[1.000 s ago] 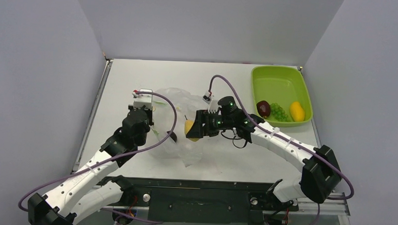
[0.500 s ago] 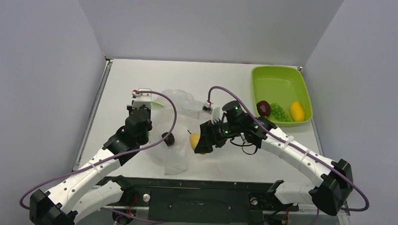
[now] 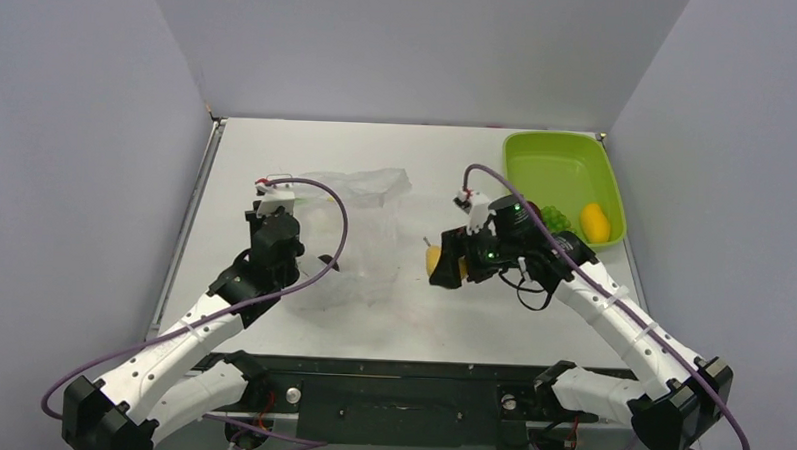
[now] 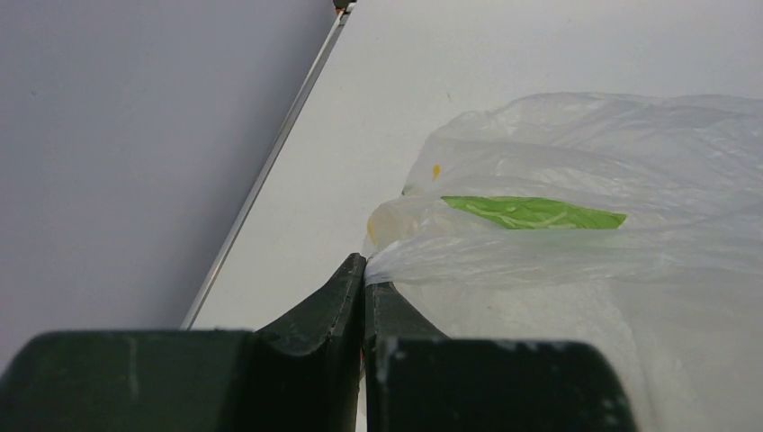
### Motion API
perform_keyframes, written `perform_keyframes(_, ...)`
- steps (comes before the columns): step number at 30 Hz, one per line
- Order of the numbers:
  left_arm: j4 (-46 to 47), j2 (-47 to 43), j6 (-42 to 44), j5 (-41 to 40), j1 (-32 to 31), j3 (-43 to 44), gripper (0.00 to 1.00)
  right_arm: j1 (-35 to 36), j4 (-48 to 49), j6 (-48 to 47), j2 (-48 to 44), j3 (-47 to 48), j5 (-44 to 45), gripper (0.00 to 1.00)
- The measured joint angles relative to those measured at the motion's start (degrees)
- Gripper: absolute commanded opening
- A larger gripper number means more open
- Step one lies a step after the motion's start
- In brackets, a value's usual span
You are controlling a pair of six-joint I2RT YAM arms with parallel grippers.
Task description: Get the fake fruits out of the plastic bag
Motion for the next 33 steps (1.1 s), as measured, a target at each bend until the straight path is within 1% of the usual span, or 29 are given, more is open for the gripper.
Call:
perform_keyframes(3,0.0,-0.8,0.0,1.6,0.0,0.0,0.0,-6.3,3.2,4.5,-1.2,0.0,6.6,0.0)
perform_keyframes(8,0.4,-3.1,0.0,6.9,0.0,0.0,0.0,-22.3,13.4,12.5,-2.1,-1.8,21.8,0.0)
perform_keyframes(12,0.7,-4.1,0.0,12.4,0.0,0.0,0.0,-27.8,20.4,15.1,1.7,-2.3,32.0,0.0)
perform_keyframes(14,0.8,-4.2,0.0,14.6,0.0,0.0,0.0,-30.1,23.0,15.4,6.5,-1.3,35.0,0.01)
perform_keyframes(18,0.8,-4.0,0.0,17.6,0.0,-0.1,0.0,-34.5,25.2,15.3,18.9,4.2,37.3,0.14)
perform_keyframes(19,0.8,-3.9,0.0,18.3,0.0,-0.1,0.0,-35.4,25.3,15.2,21.7,5.8,37.6,0.19)
perform_keyframes(22,0.8,-3.3,0.0,19.7,0.0,-0.1,0.0,-37.8,24.7,14.9,27.7,11.0,37.9,0.27)
perform_keyframes(24,0.8,-2.8,0.0,20.3,0.0,-0.1,0.0,-38.8,24.2,14.7,31.1,14.6,38.3,0.34)
perform_keyframes(26,0.7,-2.4,0.0,20.9,0.0,-0.1,0.0,-39.4,24.2,14.5,33.4,17.0,38.7,0.47)
perform_keyframes(29,0.7,-2.1,0.0,21.6,0.0,-0.1,0.0,-39.6,24.1,14.1,35.3,18.2,39.3,0.56)
perform_keyframes(30,0.7,-2.1,0.0,21.8,0.0,-0.1,0.0,-39.5,24.0,13.9,36.0,18.3,39.5,0.6)
perform_keyframes(33,0.7,-2.1,0.0,22.0,0.0,-0.1,0.0,-39.5,23.4,13.5,37.5,18.3,40.2,0.67)
